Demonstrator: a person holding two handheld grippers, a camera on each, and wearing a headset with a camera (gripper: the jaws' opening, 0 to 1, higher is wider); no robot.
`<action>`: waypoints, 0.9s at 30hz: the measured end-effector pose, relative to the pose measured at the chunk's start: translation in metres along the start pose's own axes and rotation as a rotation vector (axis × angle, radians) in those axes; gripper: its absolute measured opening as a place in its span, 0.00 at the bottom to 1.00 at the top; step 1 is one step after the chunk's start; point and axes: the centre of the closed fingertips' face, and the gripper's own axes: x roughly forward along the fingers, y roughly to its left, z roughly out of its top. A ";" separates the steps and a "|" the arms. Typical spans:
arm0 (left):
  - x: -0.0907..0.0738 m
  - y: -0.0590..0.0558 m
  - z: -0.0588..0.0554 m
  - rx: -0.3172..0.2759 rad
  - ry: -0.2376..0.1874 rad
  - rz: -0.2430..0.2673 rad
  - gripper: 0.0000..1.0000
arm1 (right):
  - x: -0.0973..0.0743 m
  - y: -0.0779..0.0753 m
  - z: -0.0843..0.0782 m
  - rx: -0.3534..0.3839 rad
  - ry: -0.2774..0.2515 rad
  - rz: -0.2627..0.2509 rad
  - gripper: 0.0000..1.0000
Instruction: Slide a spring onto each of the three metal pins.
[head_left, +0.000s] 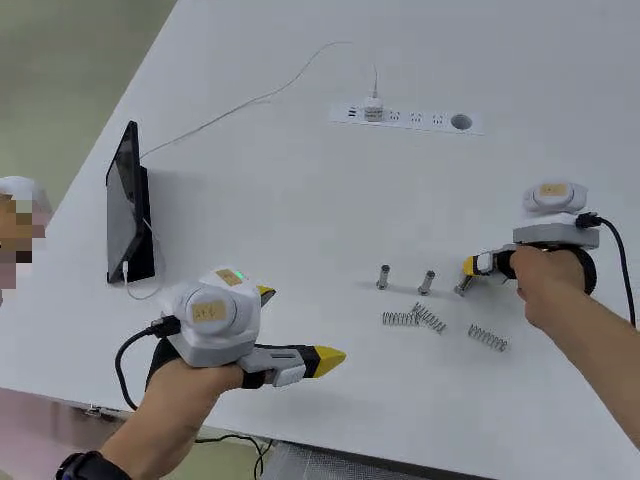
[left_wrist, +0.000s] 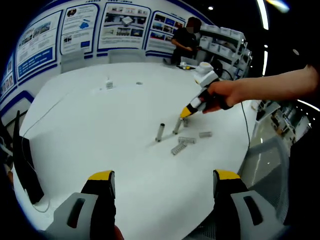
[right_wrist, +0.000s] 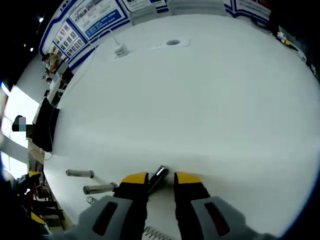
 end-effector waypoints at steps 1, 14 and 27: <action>0.000 0.000 0.000 -0.001 -0.003 0.000 0.81 | -0.001 0.000 0.000 0.007 0.004 -0.015 0.20; -0.007 0.009 -0.007 -0.010 -0.002 0.006 0.80 | -0.003 -0.002 -0.002 -0.115 0.000 -0.058 0.14; -0.006 0.005 -0.007 -0.015 -0.009 0.000 0.79 | 0.001 -0.005 -0.005 -0.250 0.010 -0.040 0.12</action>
